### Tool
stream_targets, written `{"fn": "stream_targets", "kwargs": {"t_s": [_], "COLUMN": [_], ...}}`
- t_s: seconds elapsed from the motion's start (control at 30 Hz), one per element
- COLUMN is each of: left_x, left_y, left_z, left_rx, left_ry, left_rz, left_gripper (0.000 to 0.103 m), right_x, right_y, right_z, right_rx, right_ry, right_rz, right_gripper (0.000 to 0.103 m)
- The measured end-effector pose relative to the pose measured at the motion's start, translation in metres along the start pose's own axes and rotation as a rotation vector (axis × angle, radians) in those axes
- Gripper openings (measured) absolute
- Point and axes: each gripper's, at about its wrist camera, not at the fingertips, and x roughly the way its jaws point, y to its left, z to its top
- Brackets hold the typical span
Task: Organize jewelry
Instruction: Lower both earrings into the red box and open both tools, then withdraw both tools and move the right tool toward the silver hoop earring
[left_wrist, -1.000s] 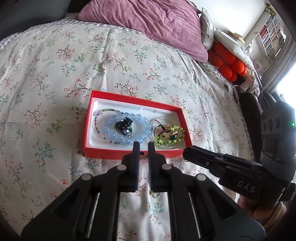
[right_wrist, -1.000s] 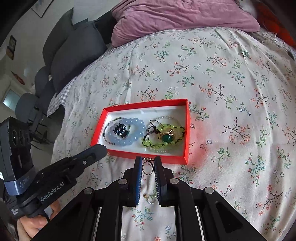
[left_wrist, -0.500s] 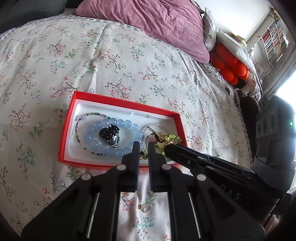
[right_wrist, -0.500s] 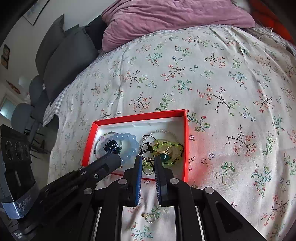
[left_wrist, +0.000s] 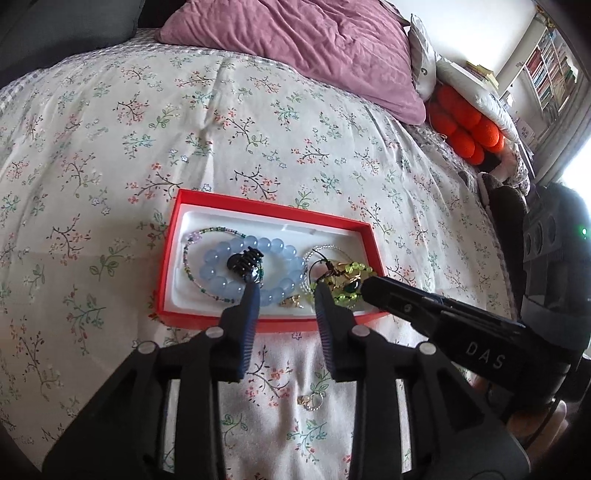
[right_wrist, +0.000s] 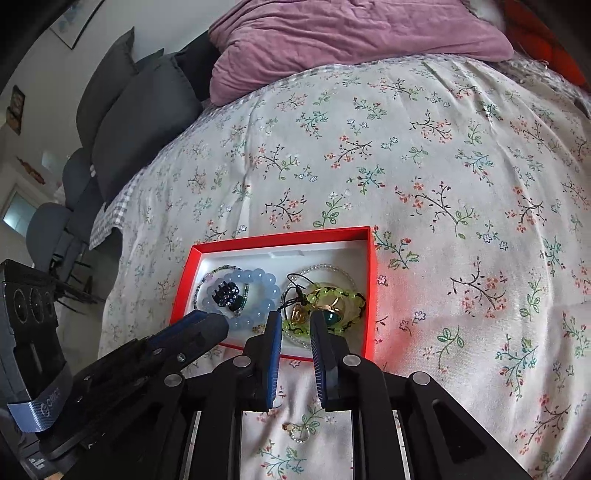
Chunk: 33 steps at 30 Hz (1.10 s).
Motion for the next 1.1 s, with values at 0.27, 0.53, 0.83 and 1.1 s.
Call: {"fn": "stream_targets", "kwargs": {"t_s": [0.27,0.53,0.83,1.1], "left_x": [-0.015,-0.017,-0.013,-0.007], "left_y": [0.004,0.015,0.033,0.036], "left_z": [-0.016,-0.042,-0.067,-0.076], "left_rx": [0.081,0.140,0.132,0.157], "left_ry": [0.003,0.062,0.155,0.203], "left_rz": [0.082,0.155,0.226,0.250], "left_gripper": [0.064,0.078,0.083,0.083], "right_x": [-0.016,-0.020,0.001,0.020], "right_y": [-0.009,-0.008,0.002,0.006], "right_z": [-0.012,-0.039,-0.089,-0.106], "right_rx": [-0.035,-0.132,-0.368,-0.459], "right_ry": [0.005,0.033,0.120,0.166], "right_rz": [-0.028,-0.072,-0.140,-0.176], "right_gripper": [0.031,0.068,0.068,0.068]}}
